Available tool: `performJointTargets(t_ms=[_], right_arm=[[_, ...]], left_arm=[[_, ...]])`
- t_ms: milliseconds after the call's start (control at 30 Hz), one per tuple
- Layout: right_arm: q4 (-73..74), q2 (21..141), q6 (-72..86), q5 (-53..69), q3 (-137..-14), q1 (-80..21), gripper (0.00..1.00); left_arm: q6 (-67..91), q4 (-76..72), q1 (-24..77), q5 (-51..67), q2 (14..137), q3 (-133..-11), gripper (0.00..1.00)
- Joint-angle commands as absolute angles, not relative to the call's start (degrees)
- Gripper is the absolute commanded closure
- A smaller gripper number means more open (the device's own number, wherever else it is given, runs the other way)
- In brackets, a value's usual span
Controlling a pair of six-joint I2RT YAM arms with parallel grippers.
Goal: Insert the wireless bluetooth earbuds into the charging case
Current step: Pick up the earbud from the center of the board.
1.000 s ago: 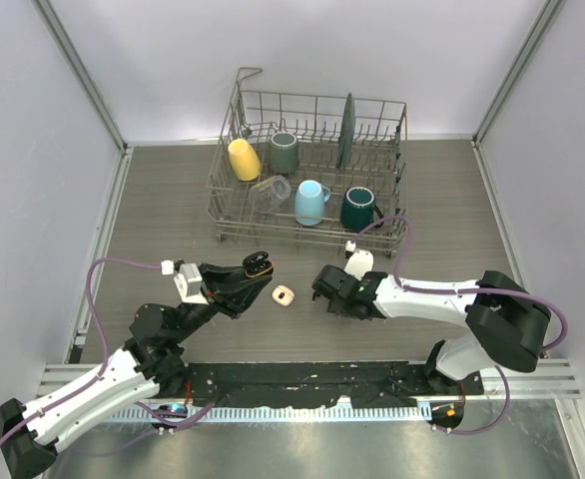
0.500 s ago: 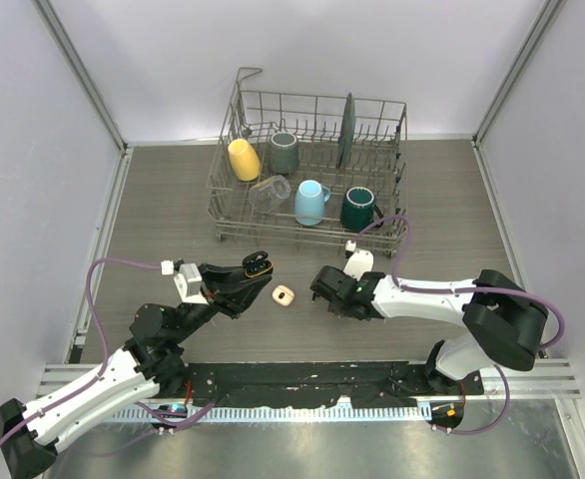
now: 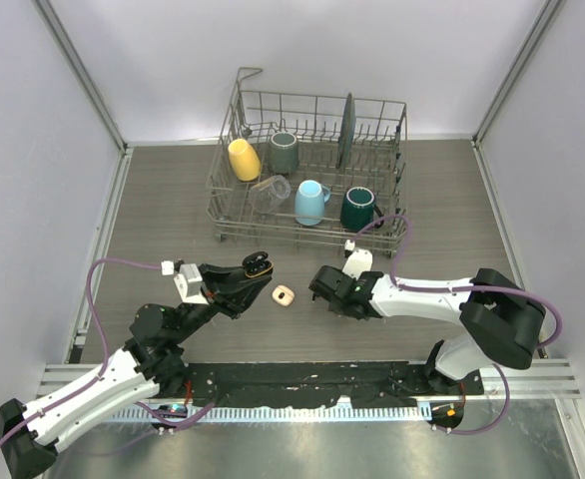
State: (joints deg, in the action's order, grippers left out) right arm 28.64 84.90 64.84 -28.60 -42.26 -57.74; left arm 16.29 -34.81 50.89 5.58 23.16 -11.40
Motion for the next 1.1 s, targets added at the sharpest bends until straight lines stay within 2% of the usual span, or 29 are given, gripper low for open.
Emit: performJointTargets(t_ms=[0, 633, 800, 1067], right_arm=[[27.9, 87.1, 64.9, -27.7, -41.5, -57.6, 0.72], [27.8, 88.5, 58.1, -25.6, -43.1, -57.7, 0.63], [27.8, 88.6, 57.7, -25.8, -43.0, -57.7, 0.64], [28.1, 88.7, 58.0, -26.2, -42.5, -57.7, 0.73]], left_arm=[[16.4, -35.9, 51.1, 5.0, 22.6, -11.3, 1.00], [16.6, -35.7, 51.1, 4.7, 22.2, -10.8, 1.00], [16.6, -35.7, 51.0, 4.6, 22.1, -10.7, 1.00], [16.8, -35.8, 51.1, 4.7, 22.6, -10.9, 1.00]])
